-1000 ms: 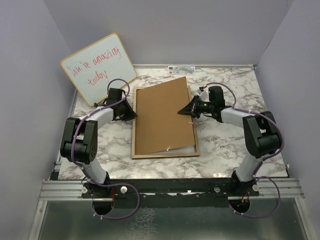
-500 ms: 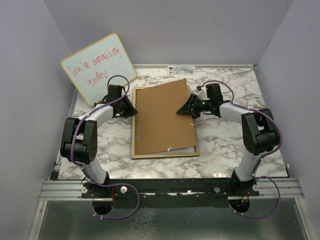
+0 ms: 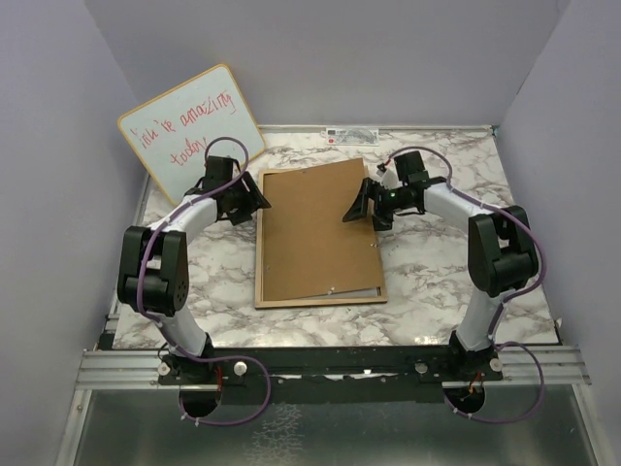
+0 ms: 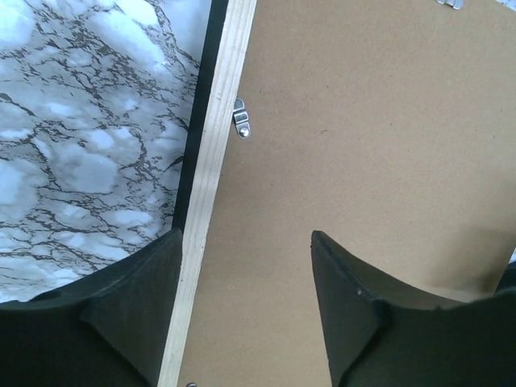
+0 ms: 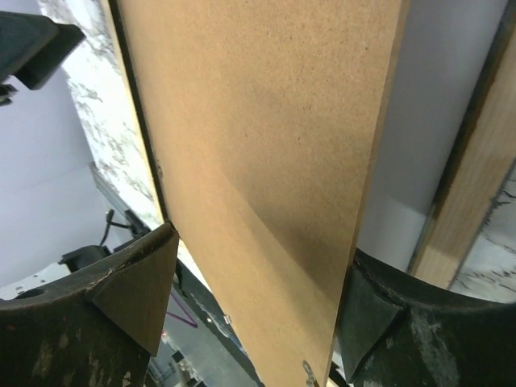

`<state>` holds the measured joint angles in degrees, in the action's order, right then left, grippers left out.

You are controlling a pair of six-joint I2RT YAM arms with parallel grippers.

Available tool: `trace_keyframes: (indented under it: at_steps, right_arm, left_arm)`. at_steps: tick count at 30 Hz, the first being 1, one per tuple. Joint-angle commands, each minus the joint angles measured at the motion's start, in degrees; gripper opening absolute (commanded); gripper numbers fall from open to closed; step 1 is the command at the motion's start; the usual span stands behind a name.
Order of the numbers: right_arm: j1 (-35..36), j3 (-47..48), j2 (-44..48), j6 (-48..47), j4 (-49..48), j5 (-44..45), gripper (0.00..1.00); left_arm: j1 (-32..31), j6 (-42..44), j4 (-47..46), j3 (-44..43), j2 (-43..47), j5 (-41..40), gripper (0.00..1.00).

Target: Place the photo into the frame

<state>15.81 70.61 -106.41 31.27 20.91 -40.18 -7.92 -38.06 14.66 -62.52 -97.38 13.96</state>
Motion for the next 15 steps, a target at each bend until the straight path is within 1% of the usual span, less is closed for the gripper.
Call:
trace_keyframes:
  at_steps: [1, 4, 5, 7, 9, 11, 13, 15]
  right_arm:
    - [0.27, 4.22, -0.97, -5.76, 9.11, 4.31, 0.76]
    - [0.27, 6.49, -0.95, -7.96, 13.6, 9.02, 0.78]
    - [0.23, 7.31, -0.99, -8.68, 15.45, 11.36, 0.8]
    - [0.27, 9.44, -1.07, -10.45, 19.54, 16.83, 0.87]
    - [0.2, 10.77, -0.36, -11.61, 21.68, 21.34, 0.89]
    - [0.23, 11.24, 0.72, -11.66, 21.72, 24.95, 0.9]
    - [0.25, 11.51, 1.02, -11.5, 20.44, 26.78, 0.89]
    - [0.19, 11.52, 0.71, -10.9, 17.06, 26.31, 0.82]
  left_arm:
    - [0.7, 1.47, 1.86, -2.24, -1.58, -1.88, 0.68]
    - [0.8, 1.75, 1.86, -2.3, -2.24, -2.43, 0.74]
    - [0.83, 1.95, 1.86, -2.26, -2.34, -2.58, 0.77]
    - [0.79, 2.61, 1.71, -2.13, -2.42, -2.88, 0.85]
    - [0.8, 3.42, 1.19, -1.59, -2.15, -3.15, 0.93]
    - [0.76, 4.36, 0.85, -1.15, -1.94, -3.08, 0.99]
    - [0.74, 5.19, 0.6, -0.81, -2.14, -2.86, 0.99]
    - [0.8, 5.44, 0.53, -0.47, -2.7, -2.6, 0.99]
